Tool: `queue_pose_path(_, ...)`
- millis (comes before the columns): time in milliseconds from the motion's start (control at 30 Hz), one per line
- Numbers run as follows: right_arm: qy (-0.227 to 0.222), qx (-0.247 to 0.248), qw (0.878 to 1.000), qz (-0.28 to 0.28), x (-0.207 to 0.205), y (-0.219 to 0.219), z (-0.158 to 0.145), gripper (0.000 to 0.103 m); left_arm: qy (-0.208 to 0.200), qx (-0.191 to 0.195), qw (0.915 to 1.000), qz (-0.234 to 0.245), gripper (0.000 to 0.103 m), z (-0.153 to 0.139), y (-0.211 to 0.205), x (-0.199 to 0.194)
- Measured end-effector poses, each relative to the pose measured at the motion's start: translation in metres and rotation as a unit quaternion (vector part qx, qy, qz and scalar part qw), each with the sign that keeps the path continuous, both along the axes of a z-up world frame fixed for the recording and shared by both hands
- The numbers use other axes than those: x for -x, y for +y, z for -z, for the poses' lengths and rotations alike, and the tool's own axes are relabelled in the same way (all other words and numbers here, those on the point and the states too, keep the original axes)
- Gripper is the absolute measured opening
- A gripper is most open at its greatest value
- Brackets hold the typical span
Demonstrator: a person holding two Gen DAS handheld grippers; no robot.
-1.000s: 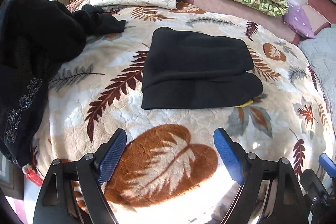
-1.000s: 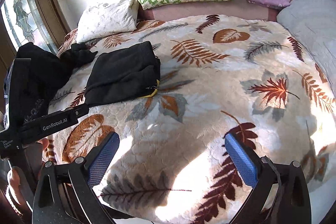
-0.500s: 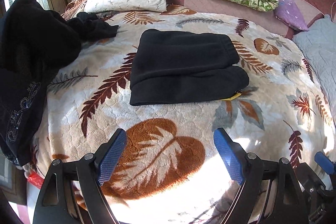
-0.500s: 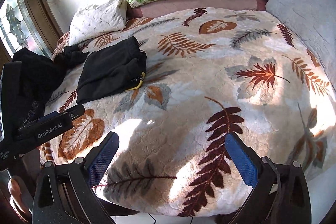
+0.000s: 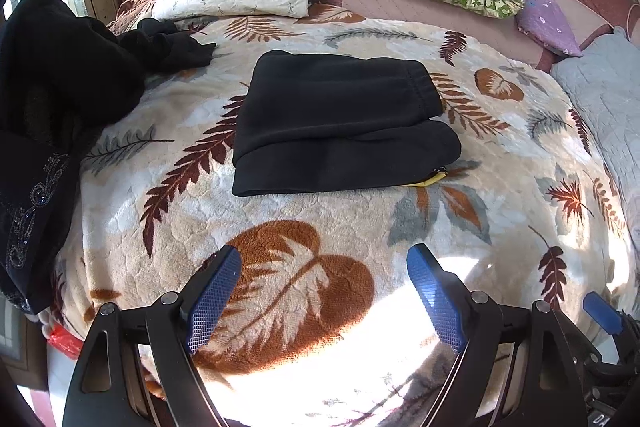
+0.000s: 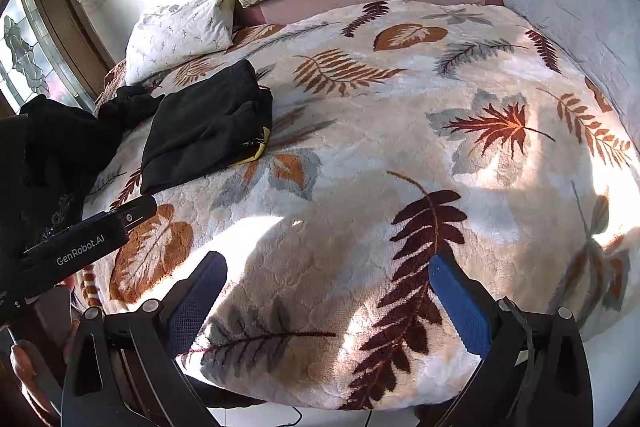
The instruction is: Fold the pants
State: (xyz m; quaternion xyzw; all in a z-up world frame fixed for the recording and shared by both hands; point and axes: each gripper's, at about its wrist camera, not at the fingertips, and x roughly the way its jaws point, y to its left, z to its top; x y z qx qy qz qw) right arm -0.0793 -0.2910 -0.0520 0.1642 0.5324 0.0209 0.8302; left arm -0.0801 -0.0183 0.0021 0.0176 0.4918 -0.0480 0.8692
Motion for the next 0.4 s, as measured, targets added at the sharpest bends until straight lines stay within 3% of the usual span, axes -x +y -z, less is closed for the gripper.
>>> queue_pose_path(400,0.009,-0.006,1.0,0.009,0.0,-0.005,0.004,0.102,-0.031,0.005,0.9993,0.02,0.084,-0.013,-0.011,0.006)
